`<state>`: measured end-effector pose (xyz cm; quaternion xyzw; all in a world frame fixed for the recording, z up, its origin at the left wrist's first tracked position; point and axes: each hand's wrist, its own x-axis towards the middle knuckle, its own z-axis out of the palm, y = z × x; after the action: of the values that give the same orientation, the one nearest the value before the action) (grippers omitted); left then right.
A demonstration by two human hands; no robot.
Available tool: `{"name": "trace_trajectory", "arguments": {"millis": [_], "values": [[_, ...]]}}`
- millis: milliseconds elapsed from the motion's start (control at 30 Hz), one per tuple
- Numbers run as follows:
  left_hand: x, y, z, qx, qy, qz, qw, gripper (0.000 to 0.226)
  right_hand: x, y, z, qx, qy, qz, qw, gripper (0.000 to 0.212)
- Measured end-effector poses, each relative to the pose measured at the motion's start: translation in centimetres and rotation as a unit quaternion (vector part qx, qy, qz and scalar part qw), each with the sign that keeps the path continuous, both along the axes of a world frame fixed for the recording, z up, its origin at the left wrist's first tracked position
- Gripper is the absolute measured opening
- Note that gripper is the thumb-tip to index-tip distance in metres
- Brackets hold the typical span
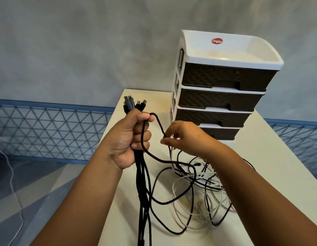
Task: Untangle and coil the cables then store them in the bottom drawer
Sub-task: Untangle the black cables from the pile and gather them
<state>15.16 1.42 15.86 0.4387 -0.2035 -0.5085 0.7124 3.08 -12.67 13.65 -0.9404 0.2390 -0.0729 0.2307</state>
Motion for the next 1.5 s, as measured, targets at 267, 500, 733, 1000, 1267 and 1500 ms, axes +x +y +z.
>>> {"name": "trace_trajectory", "arguments": {"millis": [267, 500, 733, 1000, 1267, 1500], "values": [[0.4, 0.2, 0.1, -0.018, 0.016, 0.031, 0.999, 0.018, 0.3, -1.5, 2.7, -0.135, 0.026, -0.014, 0.990, 0.035], [-0.7, -1.3, -0.8, 0.020, -0.009, 0.006, 1.000, 0.044, -0.5, -1.2, 7.1, 0.082, -0.233, -0.082, 0.966, 0.030], [-3.2, -3.0, -1.3, 0.028, -0.065, -0.067, 0.995, 0.045, 0.0, 0.0, 10.4, 0.248, -0.370, 0.008, 0.895, 0.029], [-2.9, -2.4, -1.6, 0.019, -0.065, -0.043, 0.997, 0.029, -2.3, -1.4, 10.6, 0.319, -0.573, 0.025, 0.755, 0.029], [-2.3, -1.1, -1.5, 0.021, -0.028, -0.039, 0.999, 0.017, -7.3, -2.4, 6.2, 0.287, -0.549, -0.039, 0.784, 0.026], [-3.1, 0.0, -1.0, 0.041, -0.054, -0.055, 0.996, 0.019, -15.8, -3.2, 2.5, 0.204, -0.202, -0.160, 0.945, 0.027]]}}
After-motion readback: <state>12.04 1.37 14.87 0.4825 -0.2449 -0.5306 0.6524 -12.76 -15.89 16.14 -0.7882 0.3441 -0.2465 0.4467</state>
